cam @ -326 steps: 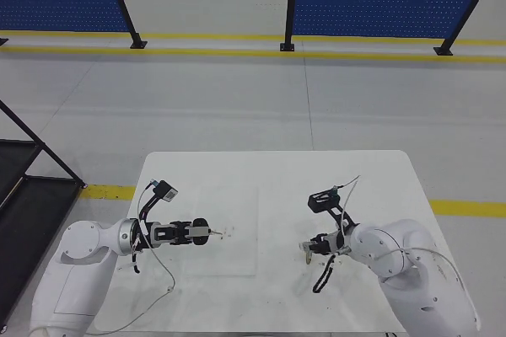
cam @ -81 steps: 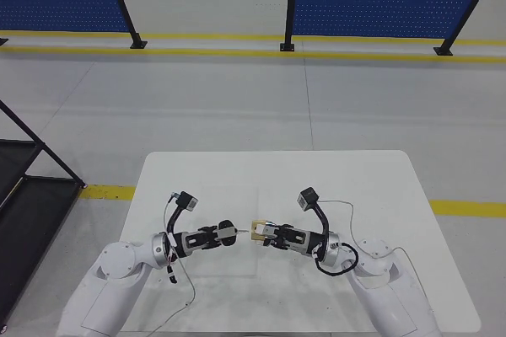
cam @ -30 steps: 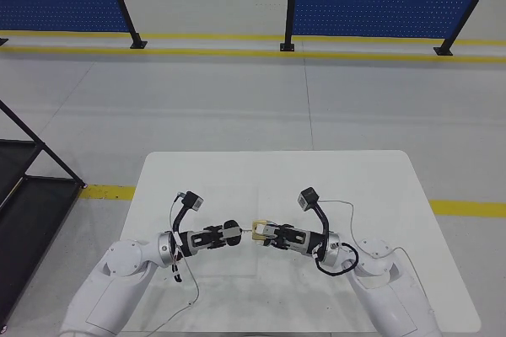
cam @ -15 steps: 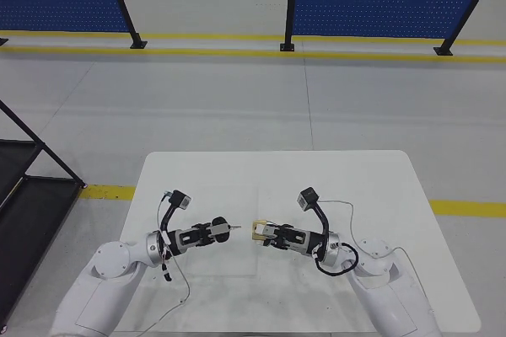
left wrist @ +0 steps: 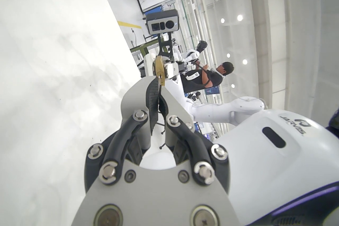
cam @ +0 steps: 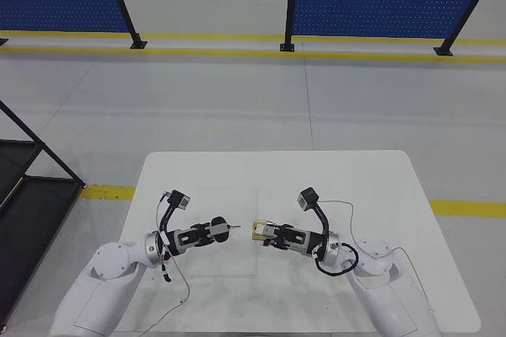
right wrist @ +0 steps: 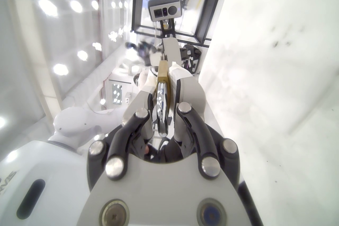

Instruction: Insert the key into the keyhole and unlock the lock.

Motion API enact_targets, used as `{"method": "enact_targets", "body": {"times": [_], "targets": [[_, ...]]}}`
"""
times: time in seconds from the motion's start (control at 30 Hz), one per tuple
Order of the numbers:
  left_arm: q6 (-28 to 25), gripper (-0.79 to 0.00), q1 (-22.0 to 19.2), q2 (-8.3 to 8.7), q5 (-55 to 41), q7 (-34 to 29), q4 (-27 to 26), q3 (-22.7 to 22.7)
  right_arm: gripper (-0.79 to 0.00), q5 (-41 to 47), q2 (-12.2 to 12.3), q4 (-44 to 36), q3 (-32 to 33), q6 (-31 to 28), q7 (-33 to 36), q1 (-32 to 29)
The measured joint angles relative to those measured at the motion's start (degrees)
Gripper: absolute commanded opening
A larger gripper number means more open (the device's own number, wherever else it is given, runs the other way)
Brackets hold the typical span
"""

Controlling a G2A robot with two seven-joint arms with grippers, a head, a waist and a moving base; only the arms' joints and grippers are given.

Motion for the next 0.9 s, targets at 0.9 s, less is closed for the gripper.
{"method": "enact_targets", "body": {"times": [0.9], "targets": [[-28.54, -0.785, -4.69, -0.43, 80.04, 56.54, 1.78, -0.14, -0.785, 0.0, 0.0, 0.0, 0.0, 0.0, 0.0, 0.0]]}}
